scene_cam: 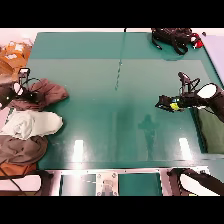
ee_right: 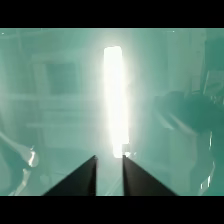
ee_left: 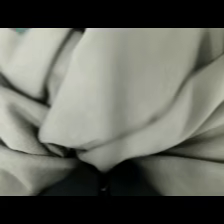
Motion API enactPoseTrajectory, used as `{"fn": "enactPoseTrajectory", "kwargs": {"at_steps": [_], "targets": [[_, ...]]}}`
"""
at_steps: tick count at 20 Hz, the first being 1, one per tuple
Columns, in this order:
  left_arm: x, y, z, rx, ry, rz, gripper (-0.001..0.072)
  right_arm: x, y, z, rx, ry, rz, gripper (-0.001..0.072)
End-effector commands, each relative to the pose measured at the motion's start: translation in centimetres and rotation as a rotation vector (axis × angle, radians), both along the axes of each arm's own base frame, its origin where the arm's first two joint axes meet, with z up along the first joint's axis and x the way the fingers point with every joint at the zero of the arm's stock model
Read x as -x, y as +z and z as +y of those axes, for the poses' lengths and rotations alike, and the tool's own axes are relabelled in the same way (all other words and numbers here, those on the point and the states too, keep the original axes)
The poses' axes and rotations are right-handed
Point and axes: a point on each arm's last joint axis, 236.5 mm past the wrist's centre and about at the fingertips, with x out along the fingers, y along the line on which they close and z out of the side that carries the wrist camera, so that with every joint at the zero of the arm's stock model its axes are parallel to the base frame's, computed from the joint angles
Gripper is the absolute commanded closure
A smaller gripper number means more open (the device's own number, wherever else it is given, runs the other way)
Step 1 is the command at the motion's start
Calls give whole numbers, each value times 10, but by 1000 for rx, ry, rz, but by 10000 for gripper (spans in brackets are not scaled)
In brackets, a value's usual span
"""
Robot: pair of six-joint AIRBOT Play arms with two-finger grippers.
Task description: Fold the shirts.
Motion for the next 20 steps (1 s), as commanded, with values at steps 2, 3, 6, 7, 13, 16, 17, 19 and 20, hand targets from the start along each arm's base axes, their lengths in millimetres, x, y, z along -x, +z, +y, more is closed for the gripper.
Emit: {"fn": "enactPoseTrajectory", "kwargs": {"at_steps": [2,3,6,7,13,16,17,19,20], "targets": [[-9,14,-15,62,-60,34,690,0,-1,0,-1,-2,2,644],[-17,32,-26,97,-92,28,691,-1,-1,0,-1,-2,2,687],[-45,114,-85,203,-236,-81,691,-3,3,-3,-1,-8,-5,687],[-51,146,-111,215,-296,-131,691,-6,6,-6,-2,-15,-10,687],[-10,258,-310,382,-708,-258,691,-23,44,-29,-2,-54,-59,687],[22,255,-387,469,-845,-232,690,-27,55,-35,0,-60,-74,687],[32,245,-408,480,-882,-202,689,-27,55,-35,0,-61,-75,687],[47,216,-442,512,-923,-118,331,-27,55,-35,0,-61,-74,626],[53,201,-453,525,-929,-71,-9,-27,55,-35,0,-61,-74,482]]}}
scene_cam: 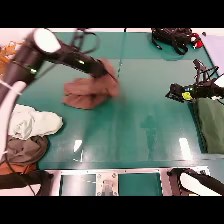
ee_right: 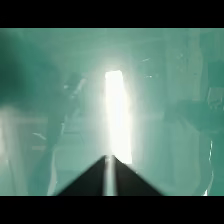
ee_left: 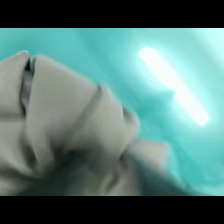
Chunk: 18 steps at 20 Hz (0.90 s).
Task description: Fold the shirts.
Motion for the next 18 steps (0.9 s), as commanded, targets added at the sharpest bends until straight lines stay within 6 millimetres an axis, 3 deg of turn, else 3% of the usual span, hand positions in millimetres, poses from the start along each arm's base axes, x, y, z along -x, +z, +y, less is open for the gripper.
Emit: {"fn": "enactPoseTrajectory", "kwargs": {"at_steps": [1,2,4,6,8,11,13,16,18], "targets": [[32,-35,-53,3,-102,116,-5,-1,3,-1,0,-1,-2,365],[31,-39,-50,-10,-99,124,-5,0,3,-1,0,-1,-1,282],[17,-35,-23,-25,-33,143,-5,2,2,1,-3,6,8,226],[0,-35,24,-37,63,205,-5,3,0,7,-4,24,13,208],[-14,-49,77,-66,161,278,-6,5,-7,23,-13,53,18,204],[-23,-92,154,-90,329,394,-6,-1,-25,70,-56,125,13,196],[-15,-130,190,-90,419,485,-6,-8,-39,110,-91,175,14,197],[7,-188,223,-92,521,596,-6,-18,-62,144,-84,237,29,196],[12,-215,227,-98,545,589,-6,-28,-73,155,-83,254,47,197]]}}
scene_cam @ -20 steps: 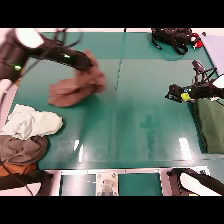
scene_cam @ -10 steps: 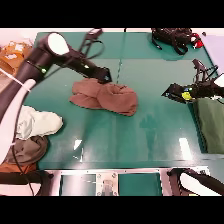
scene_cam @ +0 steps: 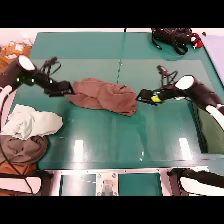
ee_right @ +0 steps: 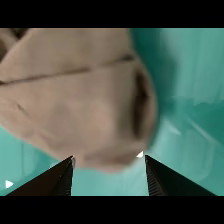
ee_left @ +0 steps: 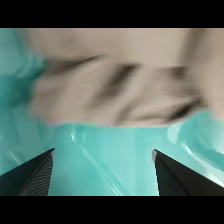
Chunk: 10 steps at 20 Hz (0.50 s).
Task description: Fold the shirts.
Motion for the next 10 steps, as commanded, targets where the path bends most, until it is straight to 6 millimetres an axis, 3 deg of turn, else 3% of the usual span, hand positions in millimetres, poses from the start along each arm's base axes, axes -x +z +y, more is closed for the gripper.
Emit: {"fn": "enactPoseTrajectory", "kwargs": {"at_steps": [1,6,8,9,10], "targets": [[7,-46,18,-6,79,-1,-5,-16,-23,31,-10,37,18,196],[-16,-74,-17,62,110,-55,-4,-18,-43,41,-47,18,79,204],[-19,-81,-24,72,121,-55,31,-18,-43,41,-47,17,80,324],[-24,-80,-24,75,132,-71,302,-19,-43,40,-48,15,80,444],[-30,-74,-25,81,136,-88,644,-19,-43,39,-48,13,81,617]]}}
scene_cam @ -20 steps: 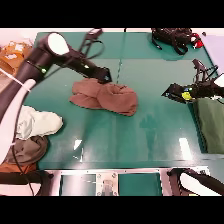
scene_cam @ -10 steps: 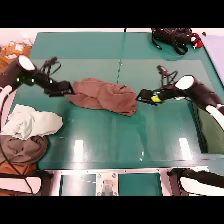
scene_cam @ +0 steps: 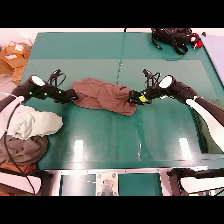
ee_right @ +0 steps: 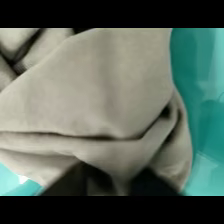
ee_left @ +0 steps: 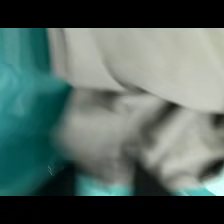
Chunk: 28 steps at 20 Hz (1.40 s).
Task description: Fold the shirts.
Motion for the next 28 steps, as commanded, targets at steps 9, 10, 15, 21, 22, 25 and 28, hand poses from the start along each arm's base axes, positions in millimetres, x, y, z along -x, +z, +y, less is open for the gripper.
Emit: {"fn": "enactPoseTrajectory", "kwargs": {"at_steps": [9,10,15,21,22,25,28], "targets": [[-24,264,6,-49,-63,-500,691,-13,185,-68,-45,-76,-367,690],[-10,304,4,-47,-66,-574,692,-8,224,-82,-45,-107,-459,689],[83,479,1,-16,-26,-931,691,61,382,-130,1,-235,-874,689],[151,575,1,-32,-23,-1198,691,136,462,-126,14,-262,-1152,688],[147,574,5,-46,-14,-1199,691,139,459,-124,15,-252,-1141,688],[110,538,16,-128,-20,-1099,690,129,416,-109,-49,-202,-999,687],[57,464,13,-124,-61,-898,689,101,319,-92,-107,-172,-757,687]]}}
